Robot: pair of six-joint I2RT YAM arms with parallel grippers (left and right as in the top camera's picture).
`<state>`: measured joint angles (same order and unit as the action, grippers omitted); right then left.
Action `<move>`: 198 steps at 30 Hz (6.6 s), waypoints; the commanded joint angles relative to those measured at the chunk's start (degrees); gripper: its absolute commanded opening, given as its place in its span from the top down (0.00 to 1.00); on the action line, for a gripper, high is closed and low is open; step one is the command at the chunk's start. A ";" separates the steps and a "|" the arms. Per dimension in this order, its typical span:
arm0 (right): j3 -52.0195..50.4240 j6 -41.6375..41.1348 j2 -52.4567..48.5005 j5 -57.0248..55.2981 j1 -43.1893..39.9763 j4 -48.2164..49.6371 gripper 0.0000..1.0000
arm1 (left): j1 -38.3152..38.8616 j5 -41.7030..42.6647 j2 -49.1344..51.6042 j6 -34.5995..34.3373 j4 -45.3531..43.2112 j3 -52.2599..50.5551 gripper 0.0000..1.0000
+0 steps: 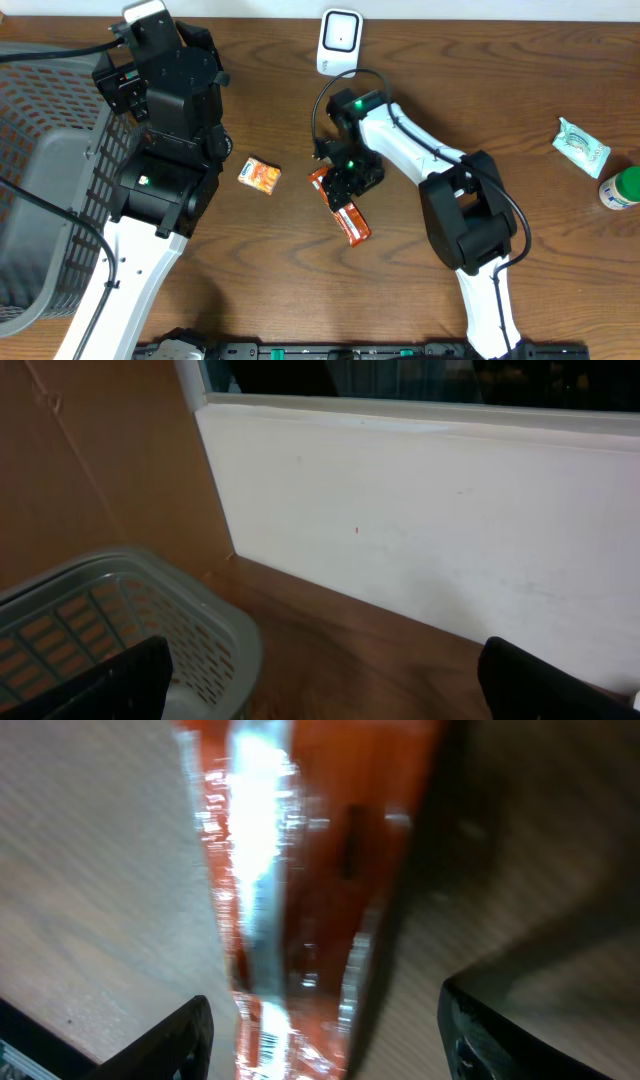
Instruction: Scan the item barcode
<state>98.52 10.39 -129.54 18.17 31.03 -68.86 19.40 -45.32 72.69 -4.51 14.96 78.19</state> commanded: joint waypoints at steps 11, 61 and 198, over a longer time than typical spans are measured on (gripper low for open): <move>-9.73 -2.64 -1.09 -2.25 2.99 8.94 0.92 | -0.02 -0.15 0.28 -0.55 -0.28 -0.35 0.02; 3.48 -52.81 16.87 2.64 -9.05 20.52 0.99 | -0.02 -0.17 0.31 -0.55 1.79 -0.35 0.02; 19.58 12.26 -21.35 -38.42 0.79 79.62 0.99 | -0.02 -0.15 0.31 -0.55 2.36 -0.35 0.02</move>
<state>117.23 25.45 -149.62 -23.83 32.32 11.09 19.40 -45.32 72.71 -4.51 17.41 78.19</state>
